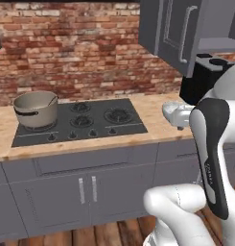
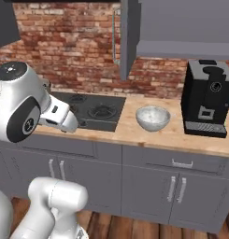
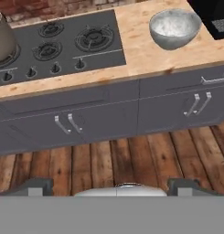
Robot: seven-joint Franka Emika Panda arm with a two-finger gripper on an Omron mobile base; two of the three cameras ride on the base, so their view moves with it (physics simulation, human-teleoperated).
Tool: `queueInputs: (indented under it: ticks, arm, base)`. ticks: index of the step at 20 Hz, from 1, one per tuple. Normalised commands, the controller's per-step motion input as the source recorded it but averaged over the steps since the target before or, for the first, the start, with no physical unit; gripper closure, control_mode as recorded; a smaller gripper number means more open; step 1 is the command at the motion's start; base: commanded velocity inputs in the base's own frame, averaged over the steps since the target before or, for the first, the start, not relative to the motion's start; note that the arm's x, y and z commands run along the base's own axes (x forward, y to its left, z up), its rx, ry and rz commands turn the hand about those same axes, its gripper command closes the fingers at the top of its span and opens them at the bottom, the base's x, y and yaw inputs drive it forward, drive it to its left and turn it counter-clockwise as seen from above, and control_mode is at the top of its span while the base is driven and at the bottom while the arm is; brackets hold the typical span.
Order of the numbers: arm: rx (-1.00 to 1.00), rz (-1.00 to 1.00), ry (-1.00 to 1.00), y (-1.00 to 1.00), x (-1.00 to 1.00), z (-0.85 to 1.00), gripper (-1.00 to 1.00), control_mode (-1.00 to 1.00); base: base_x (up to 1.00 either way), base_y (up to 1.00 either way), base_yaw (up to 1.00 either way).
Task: Open the cabinet and move the ladle to the pot. Then close the cabinet.
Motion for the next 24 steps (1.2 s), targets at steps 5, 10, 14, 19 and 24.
queueInputs:
  ticks: [5, 10, 14, 19, 24]
  arm:
    - [0.0, 0.0, 0.0, 0.0, 0.0, 0.0, -1.0, 1.0]
    - [0.0, 0.0, 0.0, 0.0, 0.0, 0.0, -1.0, 1.0]
    - [0.0, 0.0, 0.0, 0.0, 0.0, 0.0, -1.0, 1.0]
    - [0.0, 0.0, 0.0, 0.0, 0.0, 0.0, -1.0, 1.0]
    - [0.0, 0.0, 0.0, 0.0, 0.0, 0.0, -1.0, 1.0]
  base:
    - [-0.06, -1.0, 0.0]
    - [0.0, -1.0, 0.0]
    - [0.16, -0.88, 0.0]
    - [0.49, -0.54, 0.01]
    - [0.52, -0.1, 0.02]
